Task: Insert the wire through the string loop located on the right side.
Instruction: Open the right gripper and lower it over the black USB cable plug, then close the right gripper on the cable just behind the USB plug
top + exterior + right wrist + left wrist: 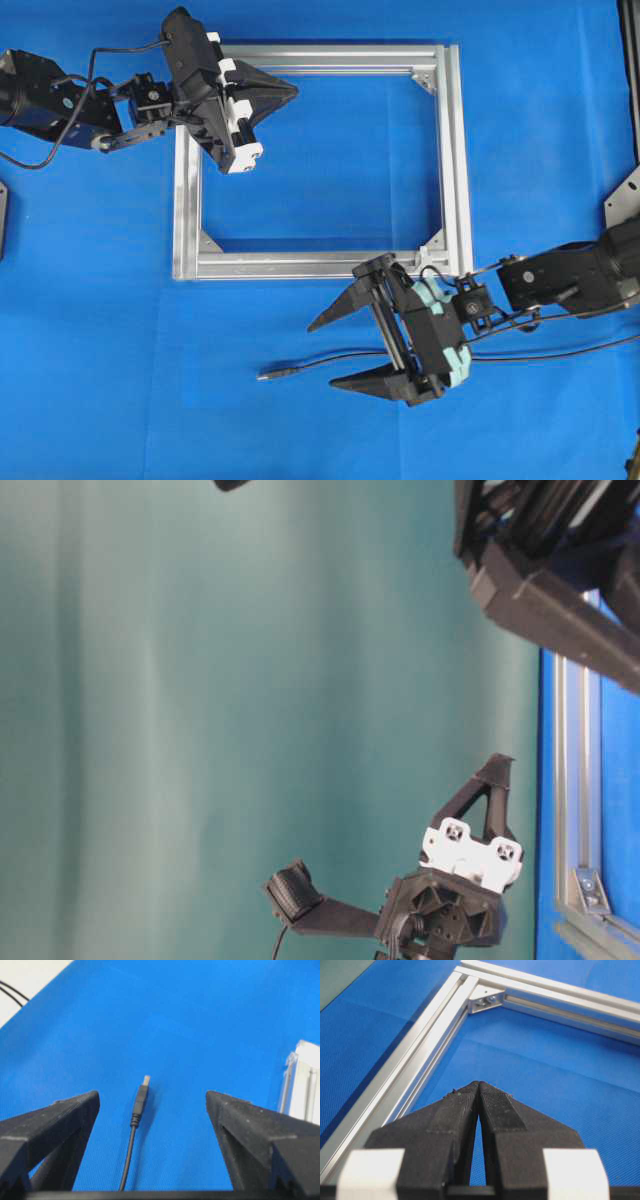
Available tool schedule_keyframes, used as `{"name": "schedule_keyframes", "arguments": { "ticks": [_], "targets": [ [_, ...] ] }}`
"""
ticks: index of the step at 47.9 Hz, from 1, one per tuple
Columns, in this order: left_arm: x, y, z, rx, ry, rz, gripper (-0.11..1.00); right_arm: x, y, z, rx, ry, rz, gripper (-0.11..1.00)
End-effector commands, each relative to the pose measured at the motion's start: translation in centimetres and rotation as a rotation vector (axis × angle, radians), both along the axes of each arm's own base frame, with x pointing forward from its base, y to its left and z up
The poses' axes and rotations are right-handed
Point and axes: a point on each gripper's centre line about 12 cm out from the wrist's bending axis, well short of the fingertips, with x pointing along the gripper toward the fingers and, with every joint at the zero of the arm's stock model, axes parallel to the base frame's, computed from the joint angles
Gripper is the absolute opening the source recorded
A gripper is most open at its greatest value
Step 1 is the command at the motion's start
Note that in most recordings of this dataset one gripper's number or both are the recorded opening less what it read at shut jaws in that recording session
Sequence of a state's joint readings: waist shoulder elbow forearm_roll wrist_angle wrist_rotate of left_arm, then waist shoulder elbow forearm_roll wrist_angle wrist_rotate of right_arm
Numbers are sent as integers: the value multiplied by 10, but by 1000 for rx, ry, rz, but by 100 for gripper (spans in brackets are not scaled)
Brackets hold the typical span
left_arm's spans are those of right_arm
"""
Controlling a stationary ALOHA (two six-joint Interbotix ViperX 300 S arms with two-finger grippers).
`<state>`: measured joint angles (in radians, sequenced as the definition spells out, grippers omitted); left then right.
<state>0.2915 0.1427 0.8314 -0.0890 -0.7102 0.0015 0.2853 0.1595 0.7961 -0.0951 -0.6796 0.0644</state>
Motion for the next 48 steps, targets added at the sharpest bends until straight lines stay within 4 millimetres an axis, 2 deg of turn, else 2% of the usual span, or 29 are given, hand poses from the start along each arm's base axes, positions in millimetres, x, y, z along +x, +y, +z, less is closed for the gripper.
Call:
{"name": "schedule_keyframes", "arguments": {
  "ticks": [1, 20, 28, 37, 40, 42, 48],
  "targets": [
    [3, 2, 16, 18, -46, 0, 0, 8, 4, 4, 13, -18, -1, 92],
    [1, 2, 15, 16, -40, 2, 0, 22, 11, -49, 48, 86, -55, 92],
    [0, 1, 14, 14, -34, 0, 0, 25, 13, -58, 62, 102, -60, 92],
    [-1, 1, 12, 11, -27, 0, 0, 25, 13, -58, 63, 101, -60, 89],
    [-1, 1, 12, 11, -27, 2, 0, 25, 13, -58, 61, 107, -60, 84],
    [-1, 1, 12, 11, -27, 0, 0, 25, 13, -58, 61, 107, -60, 76],
    [-1, 1, 12, 11, -26, 0, 0, 24, 12, -59, 60, 106, -59, 42]
  ]
}}
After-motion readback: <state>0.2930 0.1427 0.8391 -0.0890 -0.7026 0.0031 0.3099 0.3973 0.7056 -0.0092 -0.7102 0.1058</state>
